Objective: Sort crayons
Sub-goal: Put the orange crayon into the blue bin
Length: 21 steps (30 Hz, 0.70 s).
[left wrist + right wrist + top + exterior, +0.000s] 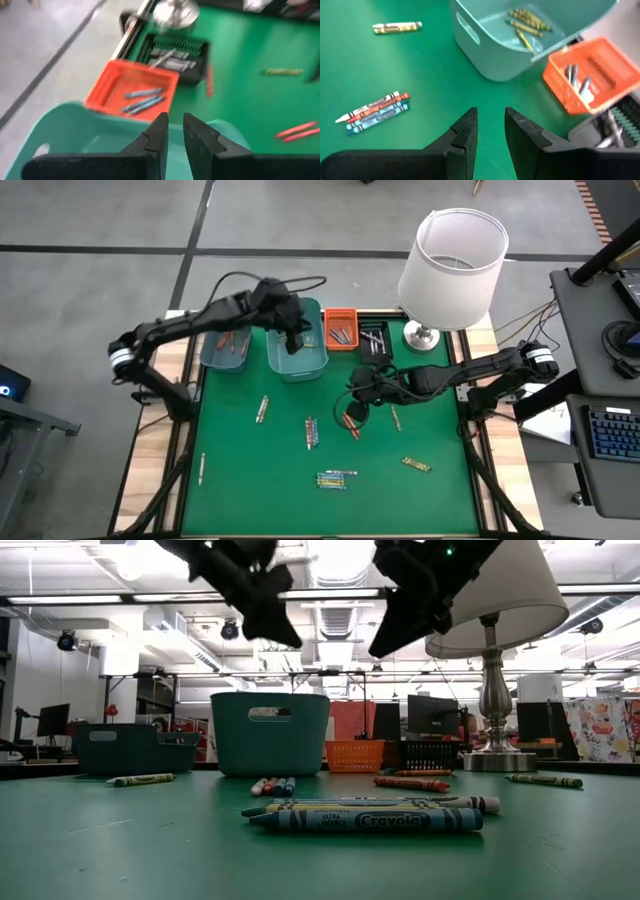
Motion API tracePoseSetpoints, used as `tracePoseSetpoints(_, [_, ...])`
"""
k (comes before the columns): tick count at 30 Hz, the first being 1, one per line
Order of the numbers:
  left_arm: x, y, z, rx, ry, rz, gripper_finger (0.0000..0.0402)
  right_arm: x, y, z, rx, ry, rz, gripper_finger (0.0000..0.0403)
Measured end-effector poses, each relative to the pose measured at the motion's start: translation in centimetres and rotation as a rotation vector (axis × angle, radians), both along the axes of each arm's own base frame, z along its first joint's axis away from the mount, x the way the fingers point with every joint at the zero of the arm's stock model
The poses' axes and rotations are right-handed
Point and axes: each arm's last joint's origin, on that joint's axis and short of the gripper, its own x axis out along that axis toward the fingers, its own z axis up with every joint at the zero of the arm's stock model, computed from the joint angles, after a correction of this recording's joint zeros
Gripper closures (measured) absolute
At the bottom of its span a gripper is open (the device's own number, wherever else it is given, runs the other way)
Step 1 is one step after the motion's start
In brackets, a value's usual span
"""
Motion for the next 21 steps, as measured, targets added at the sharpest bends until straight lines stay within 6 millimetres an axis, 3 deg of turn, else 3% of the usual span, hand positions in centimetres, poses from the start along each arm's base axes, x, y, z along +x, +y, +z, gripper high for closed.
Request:
tracePoseSetpoints(6, [-1.2, -5.3, -0.8, 0.003, -0.185, -0.027, 0.0361, -0.2, 0.0, -0.2, 0.071, 0.005, -0.040, 0.0314])
tracePoseSetpoints(13, [-2.4, -10.8, -3.0, 0.054, -0.354, -0.038, 0.0361, 0.1, -0.2, -0.6, 0.354, 0.000, 0.014, 0.0314])
tracePoseSetpoints(21, [-3.2, -15.1, -4.4, 0.065, -0.497, -0.138, 0.0361, 0.6, 0.1, -2.3, 0.483, 0.072, -0.015, 0.0323])
